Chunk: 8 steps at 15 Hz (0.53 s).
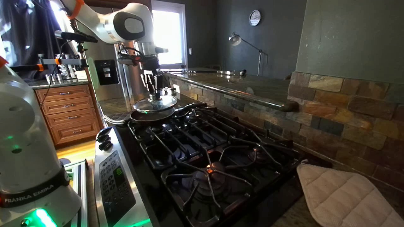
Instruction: Slide the pan to the bottom left stove plate and put the glass lid on the pan
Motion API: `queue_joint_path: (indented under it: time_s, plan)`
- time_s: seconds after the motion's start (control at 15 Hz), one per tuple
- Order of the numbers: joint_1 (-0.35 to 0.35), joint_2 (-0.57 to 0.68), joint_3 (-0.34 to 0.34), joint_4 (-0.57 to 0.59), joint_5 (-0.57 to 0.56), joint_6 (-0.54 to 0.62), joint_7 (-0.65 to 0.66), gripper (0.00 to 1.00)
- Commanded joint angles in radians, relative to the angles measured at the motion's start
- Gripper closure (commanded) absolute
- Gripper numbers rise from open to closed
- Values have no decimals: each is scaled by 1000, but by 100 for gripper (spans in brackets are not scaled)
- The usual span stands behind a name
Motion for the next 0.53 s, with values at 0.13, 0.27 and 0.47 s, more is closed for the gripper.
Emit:
queue_joint_path:
  time_s: [0.13,0.27,0.47]
  plan:
    - [3,-2,1,-7,-1,5,12,52]
    - [3,-2,2,-8,-1,5,14,52]
    - [7,-5,4,-11,1,13,12,77]
